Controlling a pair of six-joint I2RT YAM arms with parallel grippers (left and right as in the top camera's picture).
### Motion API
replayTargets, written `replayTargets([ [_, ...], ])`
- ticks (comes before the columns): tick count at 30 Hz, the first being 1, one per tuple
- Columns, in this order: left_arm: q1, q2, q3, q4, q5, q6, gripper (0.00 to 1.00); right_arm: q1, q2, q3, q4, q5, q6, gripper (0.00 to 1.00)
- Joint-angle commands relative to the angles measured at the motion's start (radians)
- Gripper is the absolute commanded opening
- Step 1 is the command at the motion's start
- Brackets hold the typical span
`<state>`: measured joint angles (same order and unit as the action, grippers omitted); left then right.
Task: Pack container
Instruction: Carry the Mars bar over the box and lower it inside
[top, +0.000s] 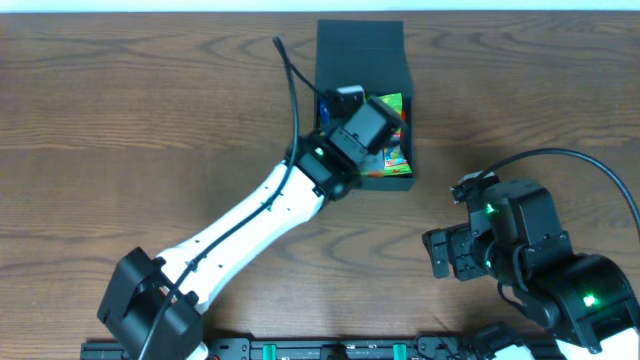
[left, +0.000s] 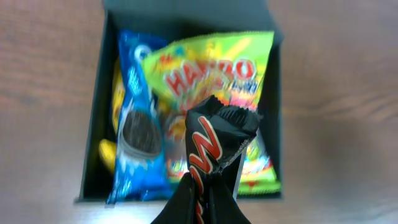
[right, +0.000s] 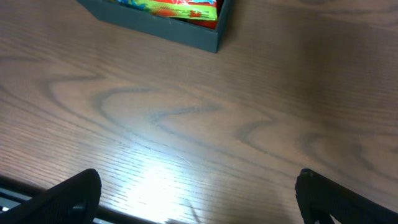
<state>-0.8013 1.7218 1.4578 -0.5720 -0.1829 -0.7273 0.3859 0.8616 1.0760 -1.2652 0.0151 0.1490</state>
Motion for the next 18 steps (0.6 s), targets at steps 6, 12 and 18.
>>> replayTargets([
  [6, 0.009, 0.071, 0.014, 0.044, 0.004, 0.060, 0.06, 0.014, -0.005, 0.001, 0.002, -0.003, -0.001, 0.99],
  [12, 0.009, 0.143, 0.014, 0.053, 0.009, 0.077, 0.06, 0.014, -0.005, 0.001, 0.002, -0.004, -0.001, 0.99],
  [18, 0.010, 0.173, 0.014, 0.054, -0.009, 0.077, 0.05, 0.014, -0.005, 0.001, 0.002, -0.004, -0.001, 0.99],
])
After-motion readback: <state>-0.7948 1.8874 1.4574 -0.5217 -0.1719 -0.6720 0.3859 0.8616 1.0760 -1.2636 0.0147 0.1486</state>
